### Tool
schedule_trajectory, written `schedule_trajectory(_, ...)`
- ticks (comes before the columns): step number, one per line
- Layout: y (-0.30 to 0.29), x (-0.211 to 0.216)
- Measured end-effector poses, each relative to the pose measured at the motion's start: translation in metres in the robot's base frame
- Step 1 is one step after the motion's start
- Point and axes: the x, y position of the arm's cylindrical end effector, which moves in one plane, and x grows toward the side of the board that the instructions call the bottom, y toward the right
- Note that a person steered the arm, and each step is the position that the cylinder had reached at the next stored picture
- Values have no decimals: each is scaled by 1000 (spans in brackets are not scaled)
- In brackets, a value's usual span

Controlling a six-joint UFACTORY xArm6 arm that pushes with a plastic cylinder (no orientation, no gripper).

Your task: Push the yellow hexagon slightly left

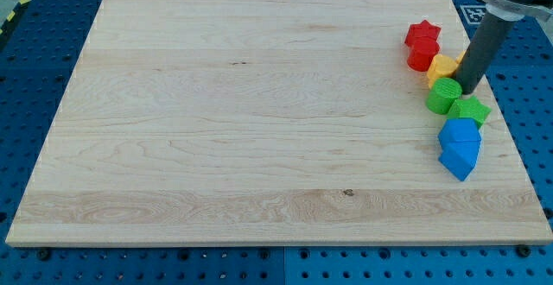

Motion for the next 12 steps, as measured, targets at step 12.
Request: schedule_trajectory(12, 48, -54)
